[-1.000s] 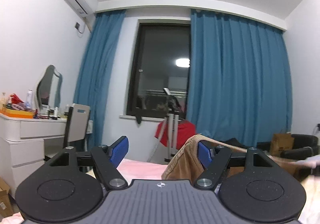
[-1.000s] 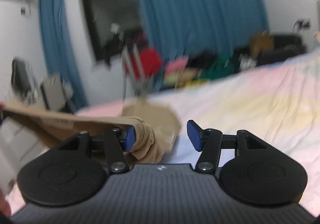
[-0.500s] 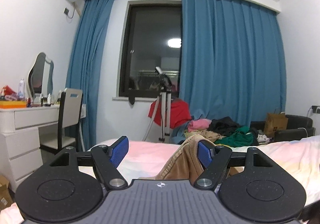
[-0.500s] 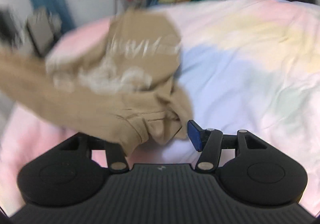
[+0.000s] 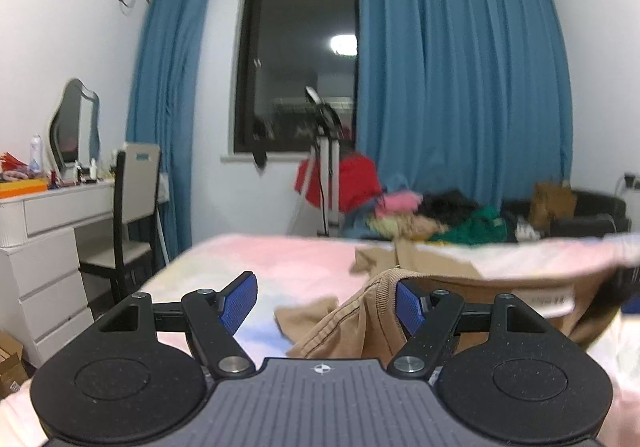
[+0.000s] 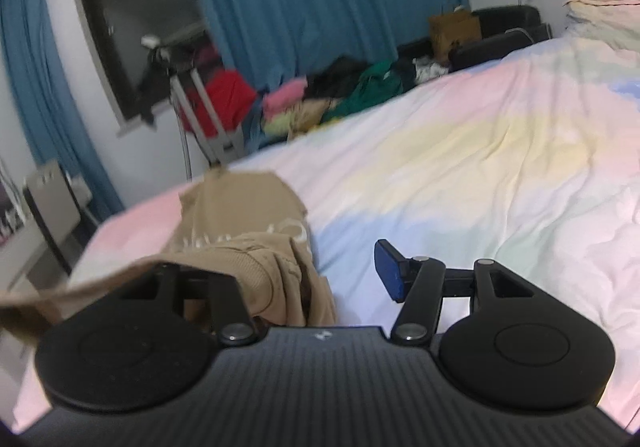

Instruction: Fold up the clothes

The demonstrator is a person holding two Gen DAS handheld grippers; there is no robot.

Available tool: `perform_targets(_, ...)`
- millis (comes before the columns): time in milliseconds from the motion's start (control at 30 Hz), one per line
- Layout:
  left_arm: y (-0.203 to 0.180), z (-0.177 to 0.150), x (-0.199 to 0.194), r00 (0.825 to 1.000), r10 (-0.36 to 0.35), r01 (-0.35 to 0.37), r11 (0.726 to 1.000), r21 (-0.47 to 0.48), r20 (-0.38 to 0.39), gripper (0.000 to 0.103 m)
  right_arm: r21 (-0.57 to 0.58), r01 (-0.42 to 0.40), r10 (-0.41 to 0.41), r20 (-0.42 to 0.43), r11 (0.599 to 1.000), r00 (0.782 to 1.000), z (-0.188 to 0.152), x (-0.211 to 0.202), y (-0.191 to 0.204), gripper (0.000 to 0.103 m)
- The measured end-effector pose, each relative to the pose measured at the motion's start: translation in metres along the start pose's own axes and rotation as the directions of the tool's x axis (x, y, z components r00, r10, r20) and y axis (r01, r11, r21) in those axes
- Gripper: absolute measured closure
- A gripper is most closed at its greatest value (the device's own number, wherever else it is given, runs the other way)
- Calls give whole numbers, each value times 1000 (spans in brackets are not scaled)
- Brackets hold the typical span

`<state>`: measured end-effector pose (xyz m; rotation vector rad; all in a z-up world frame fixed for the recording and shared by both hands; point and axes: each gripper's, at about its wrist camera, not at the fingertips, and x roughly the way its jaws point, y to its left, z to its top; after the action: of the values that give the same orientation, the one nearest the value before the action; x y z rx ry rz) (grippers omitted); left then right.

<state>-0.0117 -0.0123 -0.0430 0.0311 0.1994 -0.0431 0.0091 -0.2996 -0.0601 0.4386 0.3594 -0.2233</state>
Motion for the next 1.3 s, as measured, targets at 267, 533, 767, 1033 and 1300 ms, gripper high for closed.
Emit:
perform_targets(267,-23,-44,36,974,-24,61,985,162,-224,28,-2,-43,43,44,999,998,6,0,5,46)
perform_targets(533,-14,-59,60,945,143,-95,980,173,-293,25,-63,-36,44,138,997,989,5,-15,11,45)
perform_targets(767,9,-41,52,953,244,-232,969,82,-179,20,-149,64,-78,-94,987,993,-17,23,8,45)
perform_targets(1033,3,-32,35,961,239,-231,970,75,-138,18,-132,136,-166,-254,982,953,-38,42,-6,46)
perform_targets(1300,9,61,-3,978,206,-204,972,-117,8,15,-34,38,-36,69,999,997,66,-28,20,45)
